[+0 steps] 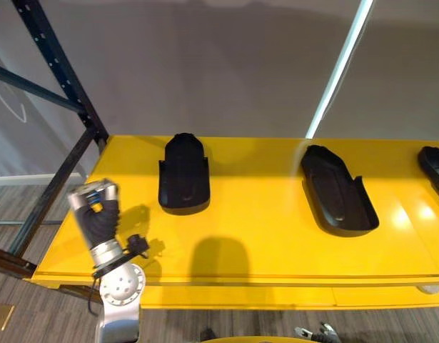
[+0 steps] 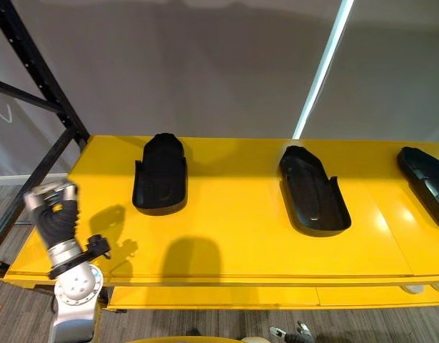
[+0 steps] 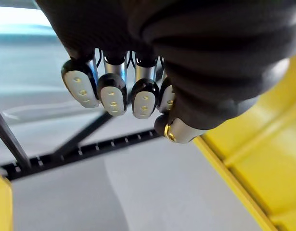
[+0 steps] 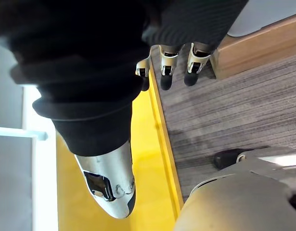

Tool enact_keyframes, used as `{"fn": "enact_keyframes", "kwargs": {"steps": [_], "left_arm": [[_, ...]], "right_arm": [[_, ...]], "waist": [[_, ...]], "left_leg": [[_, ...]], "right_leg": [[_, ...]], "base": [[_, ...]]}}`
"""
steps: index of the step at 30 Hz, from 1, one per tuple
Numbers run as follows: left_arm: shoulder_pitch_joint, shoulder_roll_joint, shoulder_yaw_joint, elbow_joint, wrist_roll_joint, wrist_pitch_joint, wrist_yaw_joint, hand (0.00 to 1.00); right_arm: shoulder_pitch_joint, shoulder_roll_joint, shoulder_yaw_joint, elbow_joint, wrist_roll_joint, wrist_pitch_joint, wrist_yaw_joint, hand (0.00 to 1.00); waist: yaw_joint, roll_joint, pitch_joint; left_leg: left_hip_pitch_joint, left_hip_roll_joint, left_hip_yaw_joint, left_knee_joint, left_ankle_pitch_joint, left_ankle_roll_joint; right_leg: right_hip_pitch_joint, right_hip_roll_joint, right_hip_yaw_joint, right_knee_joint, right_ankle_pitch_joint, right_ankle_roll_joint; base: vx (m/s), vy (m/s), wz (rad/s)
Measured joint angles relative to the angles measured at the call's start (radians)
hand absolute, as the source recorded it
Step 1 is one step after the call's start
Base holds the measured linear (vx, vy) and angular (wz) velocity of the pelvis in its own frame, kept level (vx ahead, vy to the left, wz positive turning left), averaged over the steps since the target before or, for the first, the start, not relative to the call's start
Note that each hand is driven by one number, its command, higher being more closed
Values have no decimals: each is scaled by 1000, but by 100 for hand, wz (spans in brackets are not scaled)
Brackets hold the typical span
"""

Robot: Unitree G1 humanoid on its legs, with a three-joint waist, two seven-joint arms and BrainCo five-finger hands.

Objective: Walk over and take plastic housings, then place them on the shelf

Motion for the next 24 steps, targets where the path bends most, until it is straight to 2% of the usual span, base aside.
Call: {"fn": "enact_keyframes", "kwargs": {"steps": [3,7,9,10,12,13,18,24], "left_arm": [[29,-14,90,92,-48,23,32,100],[59,-43,152,284,-105,74,22,100],[69,-60,165,395,-126,112,-17,100],[71,-67,163,512,-139,135,-53,100],[70,-68,159,639,-164,155,-92,100],[70,-68,159,742,-180,166,-118,0],[71,-68,117,977,-204,181,-218,0],[36,-44,-3,1092,-197,164,-314,0]], "right_arm": [[15,1,1,-15,0,1,-10,0],[22,10,3,-50,0,7,-9,0],[21,18,2,-66,0,14,-9,0],[21,28,2,-94,0,26,-9,0],[21,37,-1,-119,1,34,-8,0],[22,47,-8,-134,1,39,-7,0],[21,68,-15,-138,1,46,-7,0],[-13,95,-50,-115,11,45,-5,0]], "waist": [[14,-1,-1],[21,-7,-7],[24,-14,-12],[26,-19,-15],[24,-22,-17],[24,-22,-17],[31,-34,-24],[26,-24,-22]], "left_leg": [[-1,1,0,0,-7,6],[4,8,40,0,-12,2],[4,12,59,1,-12,2],[8,11,66,0,-12,2],[14,11,68,0,-12,2],[20,9,68,0,-12,2],[33,-1,68,0,-11,0],[40,-10,67,0,-17,1]], "right_leg": [[10,-1,-8,0,0,0],[13,-3,-24,-1,0,0],[12,-3,-26,-3,-1,-1],[12,-4,-31,1,-4,-2],[12,-6,-37,12,-14,-1],[14,-10,-44,22,-23,-1],[14,-21,-54,39,-50,5],[14,-26,-44,33,-54,10]], "base": [[-63,-22,7],[-38,-22,1],[-25,-27,-7],[0,0,0],[0,0,0],[0,0,0],[20,1,7],[59,10,-3]]}}
